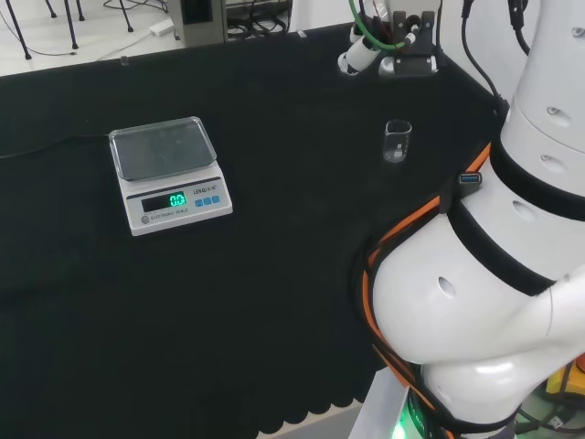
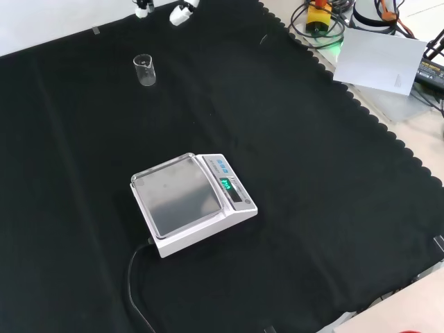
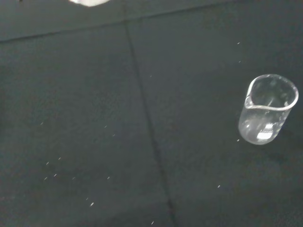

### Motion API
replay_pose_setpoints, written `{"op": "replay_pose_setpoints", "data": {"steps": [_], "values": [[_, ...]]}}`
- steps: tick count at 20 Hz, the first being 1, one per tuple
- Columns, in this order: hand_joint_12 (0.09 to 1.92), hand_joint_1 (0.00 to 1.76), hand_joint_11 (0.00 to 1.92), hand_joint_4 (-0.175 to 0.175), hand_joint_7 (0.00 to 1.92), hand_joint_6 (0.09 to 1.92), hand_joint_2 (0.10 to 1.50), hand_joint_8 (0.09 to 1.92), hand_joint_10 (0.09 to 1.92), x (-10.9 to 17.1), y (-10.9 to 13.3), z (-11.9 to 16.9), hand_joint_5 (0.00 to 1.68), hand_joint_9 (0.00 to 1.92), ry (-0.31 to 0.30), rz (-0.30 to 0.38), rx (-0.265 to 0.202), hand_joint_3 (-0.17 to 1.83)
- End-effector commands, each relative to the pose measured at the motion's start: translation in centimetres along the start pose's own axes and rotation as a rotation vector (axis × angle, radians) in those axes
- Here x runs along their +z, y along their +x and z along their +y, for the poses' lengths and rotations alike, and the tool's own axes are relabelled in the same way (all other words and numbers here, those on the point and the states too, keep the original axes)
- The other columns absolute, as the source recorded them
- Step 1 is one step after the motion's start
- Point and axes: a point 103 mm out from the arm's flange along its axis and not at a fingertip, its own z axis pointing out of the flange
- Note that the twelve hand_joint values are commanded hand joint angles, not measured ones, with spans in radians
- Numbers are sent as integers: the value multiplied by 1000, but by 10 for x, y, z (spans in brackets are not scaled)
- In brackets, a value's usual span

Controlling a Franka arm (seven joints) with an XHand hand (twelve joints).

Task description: Pick up the beaker.

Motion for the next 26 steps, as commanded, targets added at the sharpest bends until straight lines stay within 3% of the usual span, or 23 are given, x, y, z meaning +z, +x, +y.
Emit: {"op": "replay_pose_setpoints", "data": {"steps": [1,8,16,23,25,26], "values": [[1358,811,323,-5,559,643,716,672,667,8,-12,9,491,761,-3,-75,41,665],[1349,821,332,-7,566,663,711,667,659,22,-25,22,495,768,3,-82,78,671],[1345,831,333,-8,568,676,707,664,655,39,-48,32,493,770,66,-9,118,675],[1344,827,334,-10,565,681,706,662,652,49,-67,30,482,766,79,85,159,681],[1344,817,334,-10,561,680,705,661,652,53,-67,31,474,762,84,85,166,684],[1344,814,335,-11,560,680,705,660,652,62,-49,39,471,761,94,78,175,685]]}}
